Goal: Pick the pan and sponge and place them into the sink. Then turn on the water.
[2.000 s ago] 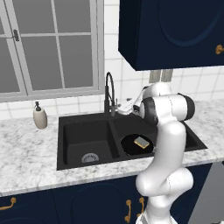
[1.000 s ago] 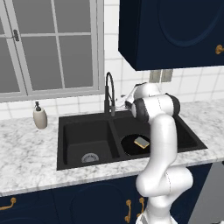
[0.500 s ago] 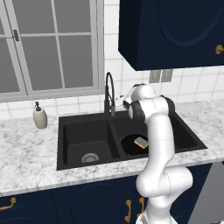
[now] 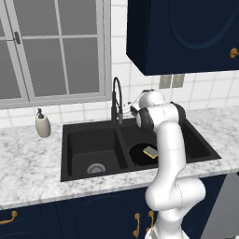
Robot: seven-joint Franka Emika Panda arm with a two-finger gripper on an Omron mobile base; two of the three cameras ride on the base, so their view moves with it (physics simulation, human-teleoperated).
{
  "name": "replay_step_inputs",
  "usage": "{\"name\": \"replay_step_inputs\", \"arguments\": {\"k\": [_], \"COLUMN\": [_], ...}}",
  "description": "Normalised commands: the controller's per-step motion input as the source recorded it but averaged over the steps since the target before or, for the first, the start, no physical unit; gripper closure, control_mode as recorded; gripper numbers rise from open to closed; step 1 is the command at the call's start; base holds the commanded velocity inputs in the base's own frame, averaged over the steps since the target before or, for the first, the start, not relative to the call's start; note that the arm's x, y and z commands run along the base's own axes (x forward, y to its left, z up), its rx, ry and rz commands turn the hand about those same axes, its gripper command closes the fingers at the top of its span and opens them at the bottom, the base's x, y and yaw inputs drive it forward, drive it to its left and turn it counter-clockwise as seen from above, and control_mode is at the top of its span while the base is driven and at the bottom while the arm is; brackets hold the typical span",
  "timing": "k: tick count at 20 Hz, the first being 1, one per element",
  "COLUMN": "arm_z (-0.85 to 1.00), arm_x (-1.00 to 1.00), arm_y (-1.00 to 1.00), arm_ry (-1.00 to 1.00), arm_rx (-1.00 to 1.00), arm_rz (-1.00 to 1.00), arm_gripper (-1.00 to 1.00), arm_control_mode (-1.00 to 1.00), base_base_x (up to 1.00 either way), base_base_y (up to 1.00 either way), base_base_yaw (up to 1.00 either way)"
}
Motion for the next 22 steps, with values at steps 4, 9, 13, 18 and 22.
{"name": "replay_step_inputs", "arguments": {"k": [4,9,13,18,22], "arm_z": [-0.04,-0.08,-0.19,-0.34,-0.5], "arm_x": [0.14,0.14,0.18,0.07,0.0], "arm_y": [-0.79,-1.0,-1.0,-1.0,-1.0], "arm_ry": [0.0,0.0,0.0,0.0,0.0], "arm_rx": [0.14,0.22,0.2,0.18,0.12], "arm_rz": [0.0,0.09,0.1,0.13,0.11], "arm_gripper": [1.0,1.0,1.0,1.0,1.0], "arm_control_mode": [-1.0,-1.0,-1.0,-1.0,-1.0], "base_base_x": [0.0,0.0,0.0,0.0,0.0], "base_base_y": [0.0,0.0,0.0,0.0,0.0], "base_base_yaw": [0.0,0.0,0.0,0.0,0.0]}}
